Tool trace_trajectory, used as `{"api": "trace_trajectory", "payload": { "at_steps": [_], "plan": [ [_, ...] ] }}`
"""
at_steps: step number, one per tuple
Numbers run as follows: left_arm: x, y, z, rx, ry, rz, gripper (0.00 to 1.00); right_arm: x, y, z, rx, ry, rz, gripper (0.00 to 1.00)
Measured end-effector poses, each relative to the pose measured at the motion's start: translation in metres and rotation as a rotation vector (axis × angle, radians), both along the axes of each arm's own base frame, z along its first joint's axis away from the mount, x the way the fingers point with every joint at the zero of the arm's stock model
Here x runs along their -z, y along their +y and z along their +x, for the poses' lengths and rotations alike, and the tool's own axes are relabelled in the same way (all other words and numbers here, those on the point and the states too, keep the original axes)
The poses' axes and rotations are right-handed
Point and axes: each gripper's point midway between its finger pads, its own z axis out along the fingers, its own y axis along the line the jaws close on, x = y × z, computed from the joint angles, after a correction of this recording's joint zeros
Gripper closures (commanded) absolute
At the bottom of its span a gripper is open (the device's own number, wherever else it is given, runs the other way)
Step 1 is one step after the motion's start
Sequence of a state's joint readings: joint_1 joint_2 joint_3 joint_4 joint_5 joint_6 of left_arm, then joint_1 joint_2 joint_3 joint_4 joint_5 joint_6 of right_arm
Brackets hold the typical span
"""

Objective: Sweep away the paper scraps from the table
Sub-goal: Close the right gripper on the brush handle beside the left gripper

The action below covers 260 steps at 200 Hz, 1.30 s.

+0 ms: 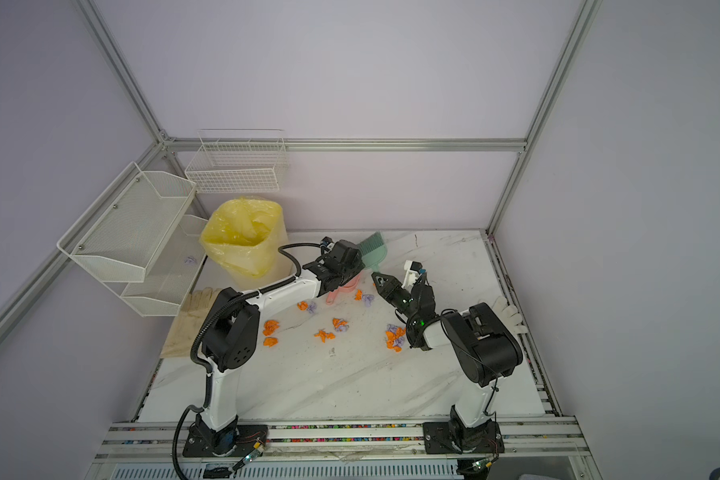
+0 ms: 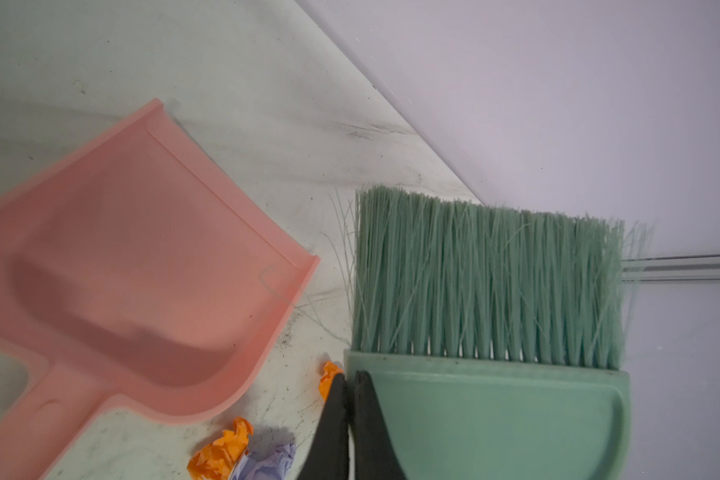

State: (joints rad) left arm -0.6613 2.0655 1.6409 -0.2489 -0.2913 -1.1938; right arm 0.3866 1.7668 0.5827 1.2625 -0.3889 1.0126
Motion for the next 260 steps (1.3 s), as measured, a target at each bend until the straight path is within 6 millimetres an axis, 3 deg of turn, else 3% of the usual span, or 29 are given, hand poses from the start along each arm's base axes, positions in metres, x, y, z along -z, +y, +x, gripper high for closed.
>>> {"api": "trace_trajectory", "payload": {
  "at_steps": [60, 124, 170, 196, 229, 244, 260],
  "plan": [
    [0.001, 0.001, -0.001, -0.001, 0.001, 0.001, 1.00, 0.001, -0.002, 0.003, 0.023, -0.010, 0.007, 0.75],
    [-0.001, 0.003, -0.003, -0.001, 0.002, 0.000, 1.00, 0.006, 0.000, 0.004, 0.023, -0.006, 0.014, 0.76],
    [-0.003, 0.003, -0.003, -0.001, -0.003, -0.002, 1.00, 0.012, -0.003, 0.006, 0.042, 0.017, -0.001, 1.00],
    [-0.005, 0.002, -0.002, 0.001, -0.008, -0.006, 1.00, 0.010, -0.003, 0.006, 0.045, 0.012, -0.002, 1.00],
    [-0.011, 0.004, -0.005, 0.014, -0.035, -0.004, 0.58, 0.000, -0.004, 0.004, 0.045, 0.003, -0.009, 1.00],
    [-0.019, 0.007, -0.009, 0.026, -0.053, 0.003, 0.43, -0.011, -0.005, 0.002, 0.045, -0.013, -0.009, 1.00],
    [-0.029, 0.011, -0.013, 0.041, -0.078, 0.019, 0.20, -0.024, -0.006, -0.001, 0.044, -0.027, -0.013, 1.00]
  ]
}}
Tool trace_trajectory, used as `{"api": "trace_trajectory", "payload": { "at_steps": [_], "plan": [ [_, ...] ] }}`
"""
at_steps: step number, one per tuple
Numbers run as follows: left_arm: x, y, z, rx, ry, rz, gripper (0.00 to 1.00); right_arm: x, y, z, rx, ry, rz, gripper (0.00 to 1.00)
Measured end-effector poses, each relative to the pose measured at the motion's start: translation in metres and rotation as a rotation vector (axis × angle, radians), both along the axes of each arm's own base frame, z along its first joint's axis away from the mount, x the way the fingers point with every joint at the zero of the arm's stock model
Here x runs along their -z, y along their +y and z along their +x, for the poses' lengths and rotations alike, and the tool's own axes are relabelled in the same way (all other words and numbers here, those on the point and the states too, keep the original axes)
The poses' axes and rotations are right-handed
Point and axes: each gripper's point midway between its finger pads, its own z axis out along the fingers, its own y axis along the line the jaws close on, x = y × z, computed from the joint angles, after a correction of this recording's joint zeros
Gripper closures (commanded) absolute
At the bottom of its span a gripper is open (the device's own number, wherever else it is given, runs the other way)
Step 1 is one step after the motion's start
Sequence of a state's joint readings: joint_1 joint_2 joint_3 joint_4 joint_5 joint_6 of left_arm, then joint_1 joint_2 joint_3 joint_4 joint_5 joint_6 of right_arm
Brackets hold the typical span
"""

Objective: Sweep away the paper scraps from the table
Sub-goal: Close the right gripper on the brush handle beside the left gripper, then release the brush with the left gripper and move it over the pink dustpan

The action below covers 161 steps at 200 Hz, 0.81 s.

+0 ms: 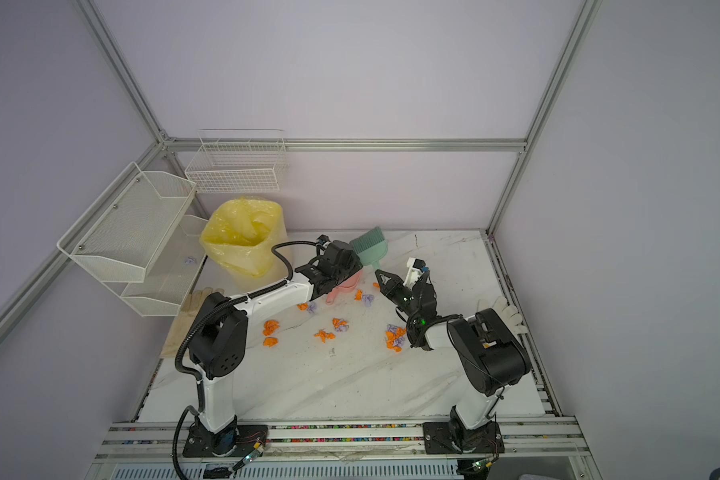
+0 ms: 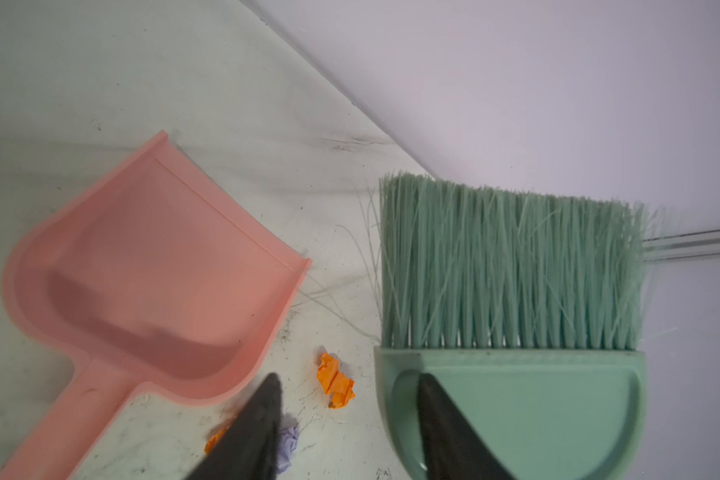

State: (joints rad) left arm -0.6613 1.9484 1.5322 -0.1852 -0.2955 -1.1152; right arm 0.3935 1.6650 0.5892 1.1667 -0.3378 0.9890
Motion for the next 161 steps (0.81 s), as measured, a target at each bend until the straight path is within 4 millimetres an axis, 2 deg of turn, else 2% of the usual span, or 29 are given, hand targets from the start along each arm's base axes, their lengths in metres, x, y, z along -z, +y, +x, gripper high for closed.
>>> {"api": "trace_trajectory", "payload": {
  "at_steps": [14, 52, 69, 85, 99, 125, 142, 161],
  "plan": [
    [-0.011, 0.005, -0.006, 0.020, -0.023, 0.029, 0.00, -0.013, 0.001, -0.001, -0.009, -0.014, -0.016, 1.00],
    [-0.041, 0.031, -0.029, 0.046, -0.076, 0.124, 0.00, -0.046, 0.001, 0.001, -0.020, -0.042, -0.103, 1.00],
    [-0.056, 0.041, -0.038, 0.074, -0.098, 0.185, 0.00, -0.052, -0.002, 0.002, -0.026, -0.041, -0.148, 1.00],
    [-0.065, 0.048, -0.046, 0.109, -0.106, 0.247, 0.00, -0.048, -0.008, 0.004, -0.028, -0.015, -0.193, 1.00],
    [-0.062, 0.053, -0.052, 0.162, -0.093, 0.315, 0.00, -0.040, -0.015, 0.007, -0.028, 0.020, -0.234, 1.00],
    [-0.040, 0.067, -0.064, 0.269, -0.018, 0.476, 0.00, -0.024, -0.030, 0.008, -0.022, 0.095, -0.328, 1.00],
    [-0.027, 0.077, -0.072, 0.335, 0.040, 0.541, 0.00, -0.022, -0.038, 0.007, -0.014, 0.123, -0.383, 1.00],
    [-0.016, 0.087, -0.077, 0.389, 0.091, 0.576, 0.00, -0.029, -0.047, 0.002, 0.002, 0.125, -0.430, 1.00]
  ]
}}
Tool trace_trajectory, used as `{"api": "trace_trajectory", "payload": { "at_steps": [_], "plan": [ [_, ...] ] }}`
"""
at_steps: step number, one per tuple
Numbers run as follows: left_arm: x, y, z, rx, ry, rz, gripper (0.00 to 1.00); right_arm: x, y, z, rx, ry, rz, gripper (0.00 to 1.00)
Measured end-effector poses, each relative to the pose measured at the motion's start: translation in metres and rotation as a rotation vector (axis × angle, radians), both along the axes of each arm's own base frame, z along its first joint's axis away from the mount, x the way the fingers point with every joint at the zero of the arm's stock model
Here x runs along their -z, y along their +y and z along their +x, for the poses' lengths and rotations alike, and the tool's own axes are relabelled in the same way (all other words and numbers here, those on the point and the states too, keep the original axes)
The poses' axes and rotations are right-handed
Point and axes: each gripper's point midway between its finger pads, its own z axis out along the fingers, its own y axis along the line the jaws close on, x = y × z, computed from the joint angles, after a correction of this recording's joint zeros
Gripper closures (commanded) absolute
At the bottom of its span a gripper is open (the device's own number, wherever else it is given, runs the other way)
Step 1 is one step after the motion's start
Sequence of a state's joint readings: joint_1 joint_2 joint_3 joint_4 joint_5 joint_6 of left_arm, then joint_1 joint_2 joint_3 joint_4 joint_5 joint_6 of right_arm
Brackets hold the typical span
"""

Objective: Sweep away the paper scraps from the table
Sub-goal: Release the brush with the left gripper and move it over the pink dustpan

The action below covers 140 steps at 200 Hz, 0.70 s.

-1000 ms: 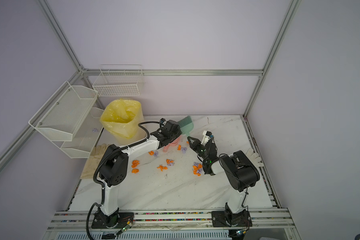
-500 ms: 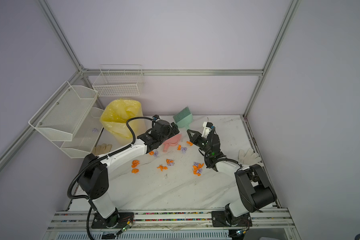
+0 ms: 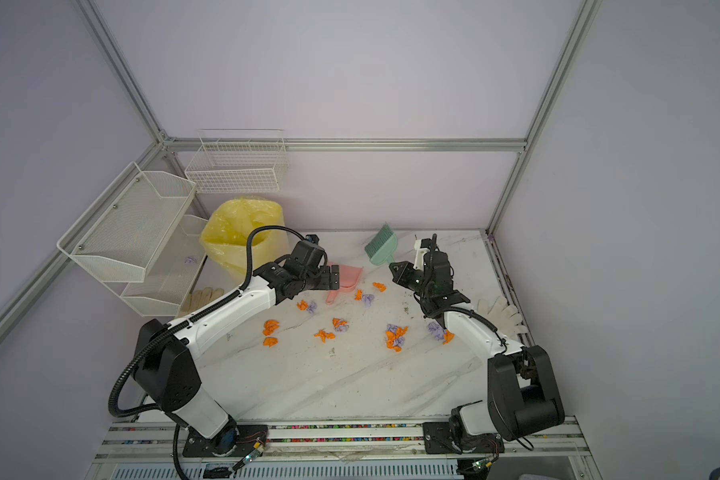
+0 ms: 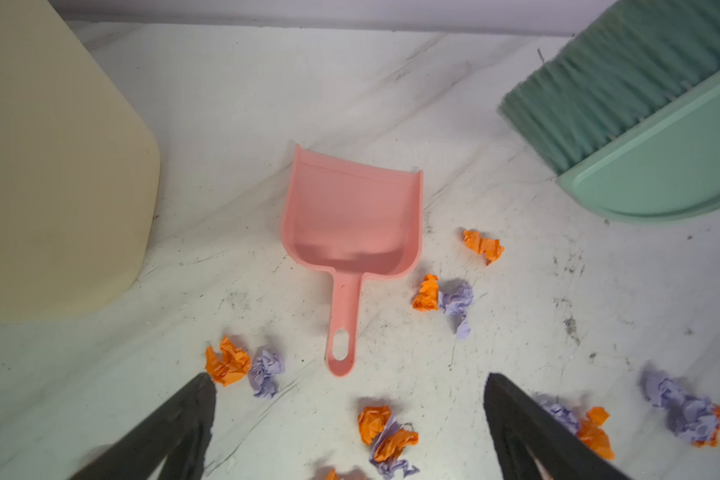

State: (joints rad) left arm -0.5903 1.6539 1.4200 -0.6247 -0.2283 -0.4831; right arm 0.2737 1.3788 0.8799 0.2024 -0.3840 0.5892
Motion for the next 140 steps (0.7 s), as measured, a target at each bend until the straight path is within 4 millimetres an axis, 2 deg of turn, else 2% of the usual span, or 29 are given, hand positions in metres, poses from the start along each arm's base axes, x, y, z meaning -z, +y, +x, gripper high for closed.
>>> {"api": "trace_trajectory", "payload": {
  "at_steps": [29, 70, 87, 108, 140],
  "plan": [
    [0.017, 0.008, -0.002, 0.030, 0.057, 0.054, 0.09, -0.016, -0.011, -0.009, 0.014, -0.022, -0.043, 1.00],
    [0.082, 0.006, 0.001, 0.064, 0.234, 0.173, 0.22, -0.023, -0.016, -0.018, 0.015, -0.026, -0.071, 1.00],
    [0.102, 0.009, -0.002, 0.073, 0.287, 0.212, 0.27, -0.022, -0.017, -0.021, 0.012, -0.016, -0.080, 1.00],
    [0.110, 0.015, -0.006, 0.074, 0.323, 0.237, 0.37, -0.023, -0.018, -0.024, 0.011, -0.016, -0.083, 1.00],
    [0.104, 0.021, 0.001, 0.059, 0.315, 0.229, 0.47, -0.028, -0.018, -0.026, 0.011, -0.027, -0.081, 1.00]
  ]
}}
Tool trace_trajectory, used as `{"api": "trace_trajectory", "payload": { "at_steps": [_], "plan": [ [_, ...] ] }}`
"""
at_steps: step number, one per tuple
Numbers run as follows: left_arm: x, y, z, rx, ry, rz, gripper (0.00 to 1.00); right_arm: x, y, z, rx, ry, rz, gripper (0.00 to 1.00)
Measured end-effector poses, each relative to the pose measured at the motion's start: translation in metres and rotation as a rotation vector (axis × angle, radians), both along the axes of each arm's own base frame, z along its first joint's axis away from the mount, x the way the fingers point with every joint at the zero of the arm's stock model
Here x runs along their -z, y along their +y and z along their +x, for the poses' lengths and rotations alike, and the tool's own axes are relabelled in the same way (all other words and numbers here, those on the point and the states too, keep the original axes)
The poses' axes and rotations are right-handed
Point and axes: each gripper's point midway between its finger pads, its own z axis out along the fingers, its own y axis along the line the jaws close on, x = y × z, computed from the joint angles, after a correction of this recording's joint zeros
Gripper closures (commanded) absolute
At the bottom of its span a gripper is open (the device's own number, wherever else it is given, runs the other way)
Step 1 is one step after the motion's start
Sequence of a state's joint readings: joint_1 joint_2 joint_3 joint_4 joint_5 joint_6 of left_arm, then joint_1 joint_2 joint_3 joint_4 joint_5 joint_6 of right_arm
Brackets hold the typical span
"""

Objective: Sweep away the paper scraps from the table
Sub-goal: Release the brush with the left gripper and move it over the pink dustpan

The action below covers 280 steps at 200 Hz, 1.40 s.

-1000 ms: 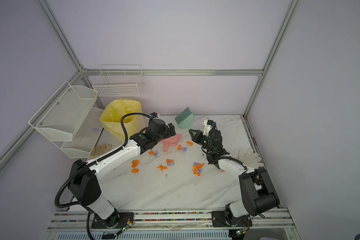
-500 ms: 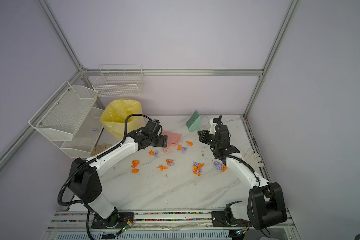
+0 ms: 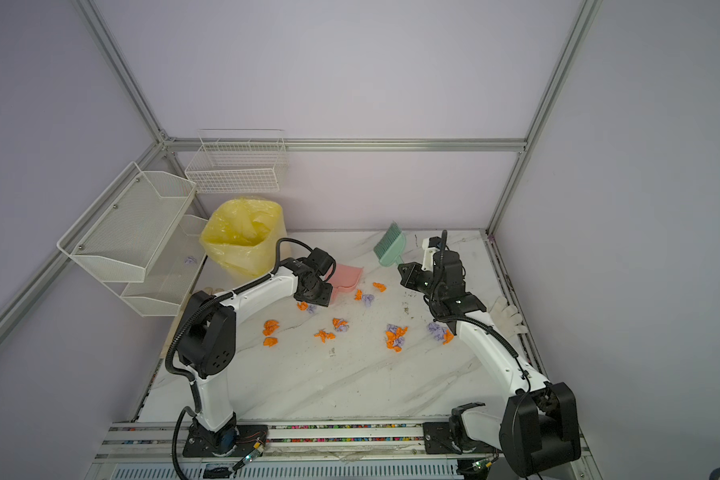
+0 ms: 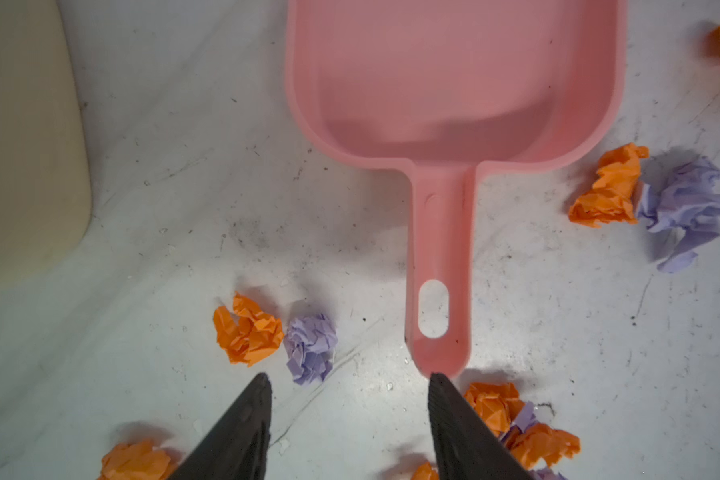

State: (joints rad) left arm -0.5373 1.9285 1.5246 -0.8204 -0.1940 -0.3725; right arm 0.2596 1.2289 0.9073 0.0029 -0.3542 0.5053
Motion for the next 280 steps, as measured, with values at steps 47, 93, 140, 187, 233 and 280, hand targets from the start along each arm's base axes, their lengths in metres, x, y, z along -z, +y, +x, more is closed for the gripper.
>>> {"api": "trace_trajectory", "payload": {
  "at_steps": [47, 93, 140, 187, 233, 280],
  "plan": [
    [-0.005, -0.004, 0.010, -0.005, -0.015, -0.018, 0.49, 0.000, 0.000, 0.000, -0.001, 0.000, 0.000, 1.00],
    [0.011, -0.012, 0.014, 0.009, 0.021, -0.028, 0.55, 0.002, -0.001, -0.003, -0.003, 0.013, -0.007, 1.00],
    [0.024, -0.017, 0.015, 0.020, 0.054, -0.033, 0.67, -0.002, -0.002, -0.009, -0.003, 0.009, -0.008, 1.00],
    [0.026, -0.020, 0.016, 0.032, 0.062, -0.036, 0.70, -0.005, -0.003, -0.012, -0.006, 0.005, -0.015, 1.00],
    [0.028, -0.022, 0.015, 0.036, 0.071, -0.044, 0.79, 0.003, -0.013, -0.016, 0.037, 0.060, -0.067, 1.00],
    [0.039, -0.024, 0.016, 0.043, 0.094, -0.042, 0.91, 0.005, -0.031, -0.017, 0.118, 0.107, -0.143, 1.00]
  ]
}}
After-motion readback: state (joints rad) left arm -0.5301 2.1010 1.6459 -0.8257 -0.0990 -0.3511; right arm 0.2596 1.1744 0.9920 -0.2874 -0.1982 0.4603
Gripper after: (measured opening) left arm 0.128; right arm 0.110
